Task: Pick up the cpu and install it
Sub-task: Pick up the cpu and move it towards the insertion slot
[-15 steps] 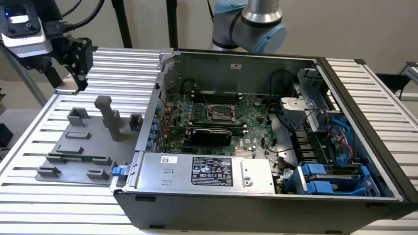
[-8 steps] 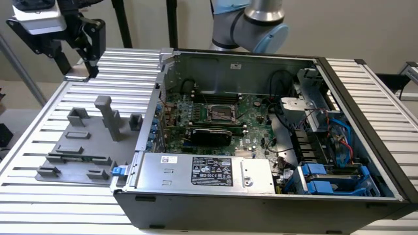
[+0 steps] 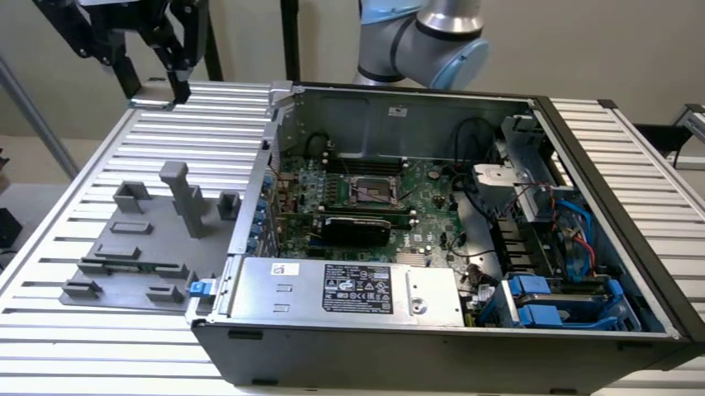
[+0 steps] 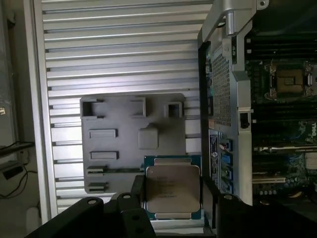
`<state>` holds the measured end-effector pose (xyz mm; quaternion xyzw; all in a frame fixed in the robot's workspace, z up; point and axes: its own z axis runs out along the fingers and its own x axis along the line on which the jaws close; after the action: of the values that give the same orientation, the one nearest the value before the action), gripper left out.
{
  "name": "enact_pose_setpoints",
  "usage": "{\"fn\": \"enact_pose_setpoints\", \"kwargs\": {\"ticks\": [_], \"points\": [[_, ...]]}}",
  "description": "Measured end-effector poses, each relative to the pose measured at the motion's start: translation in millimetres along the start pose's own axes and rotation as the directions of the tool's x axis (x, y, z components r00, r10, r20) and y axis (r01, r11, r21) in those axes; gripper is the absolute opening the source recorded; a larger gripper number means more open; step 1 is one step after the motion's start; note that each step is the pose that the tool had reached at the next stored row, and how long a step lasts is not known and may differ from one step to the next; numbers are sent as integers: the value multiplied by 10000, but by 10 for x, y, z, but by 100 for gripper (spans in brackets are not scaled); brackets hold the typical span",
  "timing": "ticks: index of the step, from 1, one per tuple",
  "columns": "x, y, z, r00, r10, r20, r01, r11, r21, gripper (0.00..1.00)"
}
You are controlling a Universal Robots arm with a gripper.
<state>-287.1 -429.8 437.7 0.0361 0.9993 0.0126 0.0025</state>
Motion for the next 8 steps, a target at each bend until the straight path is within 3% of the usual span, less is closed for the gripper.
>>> {"fn": "enact_pose_setpoints", "kwargs": {"ticks": [8], "points": [[-364,34,-324,10000,0,-43,0,10000,3,55]]}}
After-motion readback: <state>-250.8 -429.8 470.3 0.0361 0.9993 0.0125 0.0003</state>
